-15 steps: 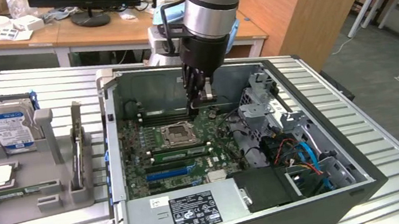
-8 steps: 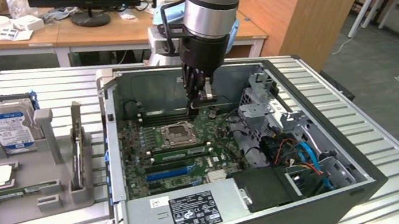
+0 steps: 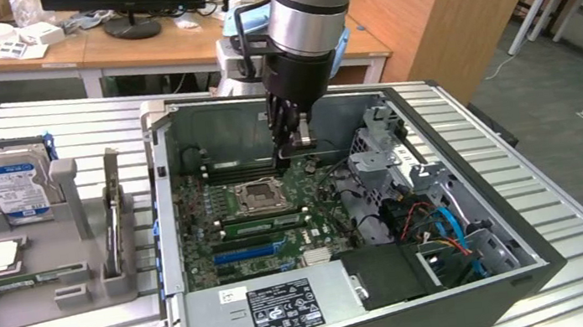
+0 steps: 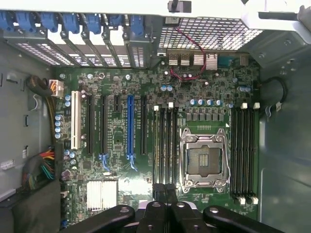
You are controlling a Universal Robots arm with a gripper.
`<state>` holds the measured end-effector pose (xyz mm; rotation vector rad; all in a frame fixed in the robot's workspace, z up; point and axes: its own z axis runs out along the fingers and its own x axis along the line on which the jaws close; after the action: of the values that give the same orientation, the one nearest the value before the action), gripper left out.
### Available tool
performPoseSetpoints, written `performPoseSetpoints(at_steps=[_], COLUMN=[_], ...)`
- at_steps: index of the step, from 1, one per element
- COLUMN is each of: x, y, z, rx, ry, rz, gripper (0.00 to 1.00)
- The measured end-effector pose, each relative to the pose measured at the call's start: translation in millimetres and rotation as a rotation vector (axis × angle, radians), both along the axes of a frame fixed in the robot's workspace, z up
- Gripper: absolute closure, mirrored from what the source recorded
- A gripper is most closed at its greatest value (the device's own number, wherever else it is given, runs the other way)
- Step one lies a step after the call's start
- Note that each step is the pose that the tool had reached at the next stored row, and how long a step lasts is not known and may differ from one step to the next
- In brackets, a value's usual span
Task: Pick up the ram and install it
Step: 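Press down the ram until it locks into place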
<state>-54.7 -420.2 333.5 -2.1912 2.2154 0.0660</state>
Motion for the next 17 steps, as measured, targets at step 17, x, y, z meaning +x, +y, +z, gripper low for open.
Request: performPoseSetpoints(at_steps=[17], x=[-0.1], y=[0.0], z=[-0.3], rx=[-0.0001], ry=[0.0001], rz=[-0.239], gripper=[0.89])
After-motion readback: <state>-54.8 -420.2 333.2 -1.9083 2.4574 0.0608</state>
